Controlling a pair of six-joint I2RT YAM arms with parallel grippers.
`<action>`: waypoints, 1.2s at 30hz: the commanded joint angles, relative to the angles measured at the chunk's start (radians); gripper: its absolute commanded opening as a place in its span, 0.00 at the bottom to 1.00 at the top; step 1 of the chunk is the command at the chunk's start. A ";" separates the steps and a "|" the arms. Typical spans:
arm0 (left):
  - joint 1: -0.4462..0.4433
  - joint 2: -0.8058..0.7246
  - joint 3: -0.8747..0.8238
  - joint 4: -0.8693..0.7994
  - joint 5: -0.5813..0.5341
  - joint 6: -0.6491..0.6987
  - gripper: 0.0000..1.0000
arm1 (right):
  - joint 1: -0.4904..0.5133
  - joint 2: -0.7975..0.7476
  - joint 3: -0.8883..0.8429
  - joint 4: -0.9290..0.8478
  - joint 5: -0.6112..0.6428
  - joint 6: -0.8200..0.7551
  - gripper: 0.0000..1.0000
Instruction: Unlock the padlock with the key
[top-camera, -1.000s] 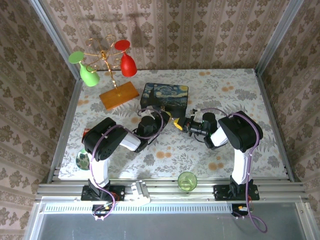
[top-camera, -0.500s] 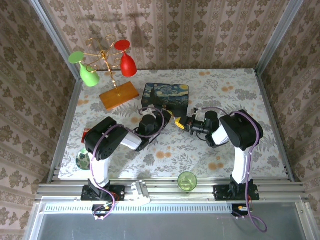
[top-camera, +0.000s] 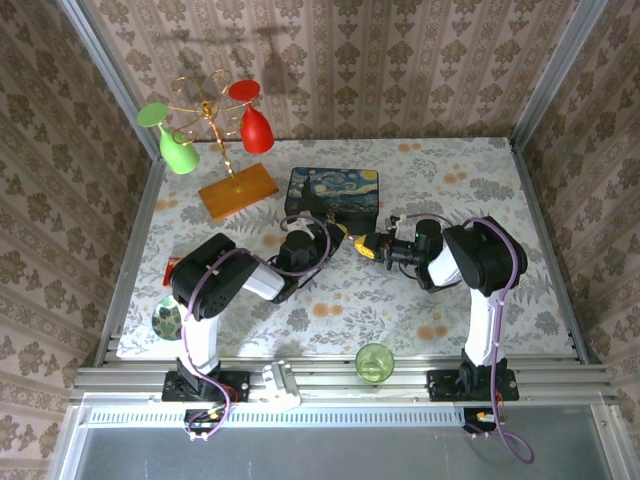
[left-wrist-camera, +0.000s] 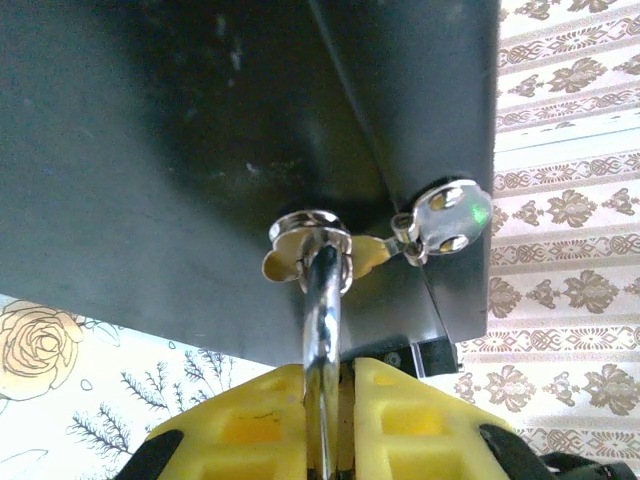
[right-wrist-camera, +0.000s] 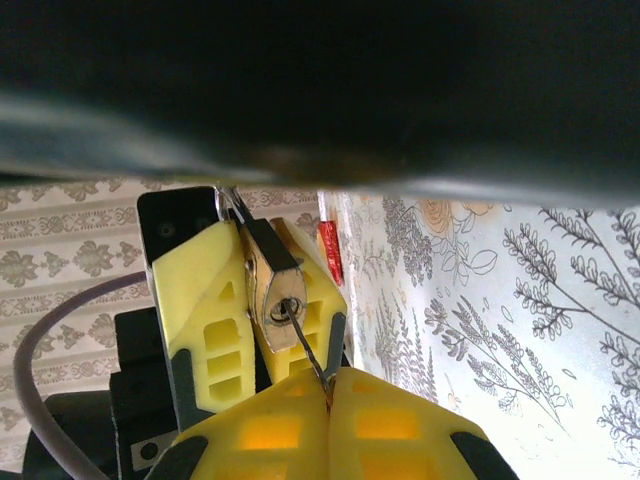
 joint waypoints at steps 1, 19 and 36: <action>-0.040 -0.025 0.028 0.061 0.146 0.027 0.00 | -0.021 0.024 0.063 -0.050 -0.015 -0.013 0.00; -0.050 0.001 0.037 0.071 0.138 0.017 0.00 | 0.052 -0.007 0.066 -0.095 0.065 -0.030 0.00; -0.030 0.035 -0.005 0.069 0.129 0.019 0.00 | 0.187 -0.318 0.092 -0.887 0.331 -0.690 0.31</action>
